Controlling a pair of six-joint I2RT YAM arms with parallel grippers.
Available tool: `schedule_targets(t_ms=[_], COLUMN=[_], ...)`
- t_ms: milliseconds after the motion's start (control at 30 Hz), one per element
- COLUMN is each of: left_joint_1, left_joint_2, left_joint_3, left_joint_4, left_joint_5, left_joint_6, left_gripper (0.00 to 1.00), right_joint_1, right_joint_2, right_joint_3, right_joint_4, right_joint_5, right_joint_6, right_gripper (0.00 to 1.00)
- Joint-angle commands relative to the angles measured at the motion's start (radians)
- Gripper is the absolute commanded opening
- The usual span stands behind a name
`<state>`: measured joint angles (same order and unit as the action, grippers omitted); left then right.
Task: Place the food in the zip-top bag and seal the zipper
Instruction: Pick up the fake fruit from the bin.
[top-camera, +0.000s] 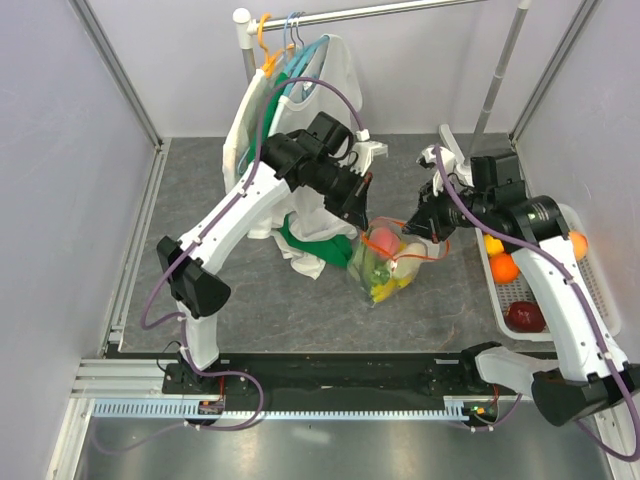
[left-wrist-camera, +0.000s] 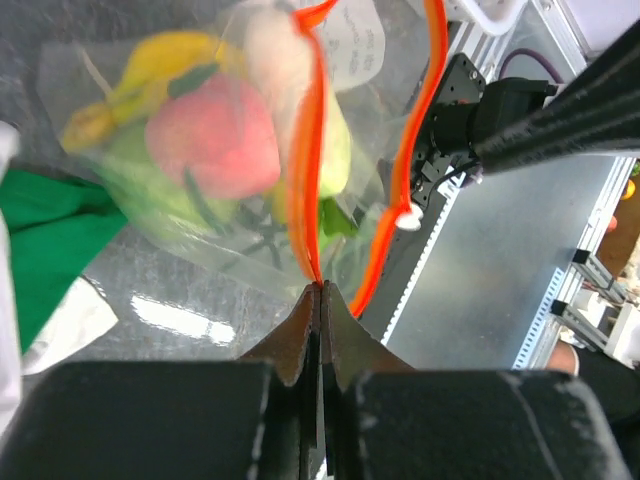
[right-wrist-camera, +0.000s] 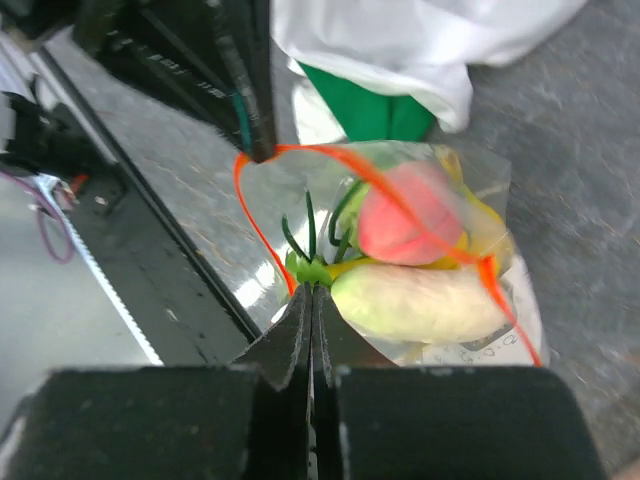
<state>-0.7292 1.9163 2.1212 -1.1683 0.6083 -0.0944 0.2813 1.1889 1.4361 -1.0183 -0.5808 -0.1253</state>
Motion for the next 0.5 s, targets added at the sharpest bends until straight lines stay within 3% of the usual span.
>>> schedule_targets(t_ms=[0,100,133,200,233,300,333,433,467], left_joint_1=[0.011,0.011,0.013,0.016,0.017,0.019,0.019,0.020,0.019], left_joint_2=[0.004,0.016,0.024,0.030,0.035,0.036,0.036,0.038,0.038], left_joint_3=[0.094,0.060,0.053,0.043,0.043,0.045,0.046,0.045,0.042], left_joint_4=[-0.079,-0.094,-0.096,-0.096,-0.094,-0.088,-0.088,-0.082,-0.079], left_joint_5=[-0.010,-0.027,-0.028,-0.024,-0.021,-0.013,-0.013,-0.007,-0.002], left_joint_6=[0.084,0.093,0.093,0.093,0.093,0.093,0.093,0.093,0.093], left_gripper=[0.02,0.02,0.02,0.02,0.02,0.02,0.02,0.02,0.02], right_joint_1=[-0.001,-0.004,-0.016,-0.062,-0.167,-0.275,-0.398,-0.514,-0.530], right_joint_2=[-0.026,-0.023,-0.009,0.015,0.043,0.081,0.122,0.214,0.234], right_joint_3=[0.006,0.036,0.046,0.067,0.069,0.081,0.086,0.109,0.107], right_joint_4=[0.064,0.052,0.025,-0.017,-0.044,-0.080,-0.115,-0.186,-0.190], right_joint_5=[-0.111,0.043,0.099,0.208,0.207,0.144,0.130,0.182,0.214], right_joint_6=[0.072,0.055,0.027,-0.081,-0.120,-0.228,-0.349,-0.607,-0.655], right_gripper=[0.00,0.01,0.14,0.23,0.39,0.52,0.70,0.90,0.91])
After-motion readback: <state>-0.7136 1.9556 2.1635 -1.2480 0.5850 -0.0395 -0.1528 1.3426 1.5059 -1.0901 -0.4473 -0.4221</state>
